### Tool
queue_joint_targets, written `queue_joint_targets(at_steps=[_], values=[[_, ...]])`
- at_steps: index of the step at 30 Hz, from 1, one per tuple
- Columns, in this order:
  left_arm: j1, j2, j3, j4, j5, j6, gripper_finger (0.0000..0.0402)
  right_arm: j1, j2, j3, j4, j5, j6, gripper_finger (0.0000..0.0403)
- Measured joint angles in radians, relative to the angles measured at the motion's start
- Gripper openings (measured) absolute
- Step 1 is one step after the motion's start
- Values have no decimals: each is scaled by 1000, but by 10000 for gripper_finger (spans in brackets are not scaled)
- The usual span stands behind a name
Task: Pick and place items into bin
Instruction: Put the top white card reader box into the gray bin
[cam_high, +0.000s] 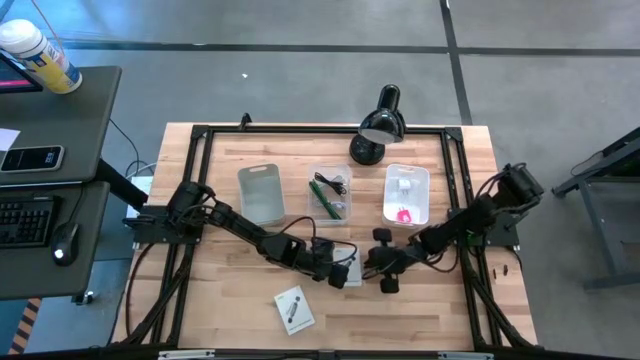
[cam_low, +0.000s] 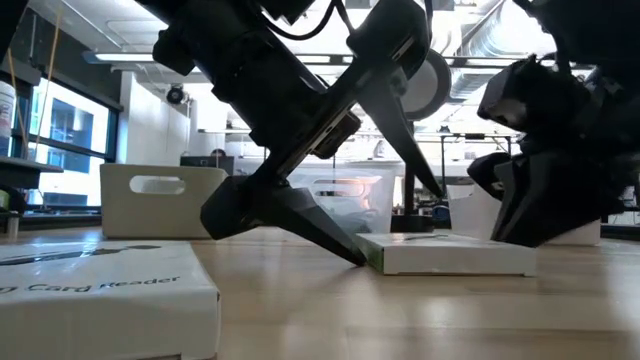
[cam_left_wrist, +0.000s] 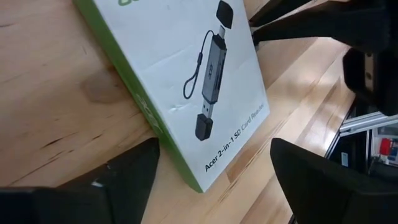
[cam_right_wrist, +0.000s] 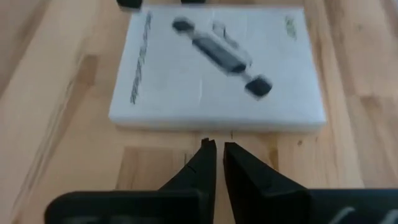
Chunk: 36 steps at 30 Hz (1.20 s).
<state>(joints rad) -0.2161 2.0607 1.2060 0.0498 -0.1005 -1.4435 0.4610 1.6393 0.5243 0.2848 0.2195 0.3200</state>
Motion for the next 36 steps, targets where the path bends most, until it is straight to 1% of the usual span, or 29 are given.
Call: queue_joint_targets(at_steps=[7,12,19,28,36], values=[[0,0,0,-5,2,3,288,0,-33,1,21,19,-13,22],[0,0,0,-6,2,3,283,0,-33,2,51,20,-15,16],[0,0,0,-6,3,0,282,-3,-32,3,73,39,-33,20],[0,0,0,-7,-1,-1,282,-4,35,4,120,9,-9,18],[0,0,-1,-4,-3,-1,282,-4,39,5,117,4,-12,19]])
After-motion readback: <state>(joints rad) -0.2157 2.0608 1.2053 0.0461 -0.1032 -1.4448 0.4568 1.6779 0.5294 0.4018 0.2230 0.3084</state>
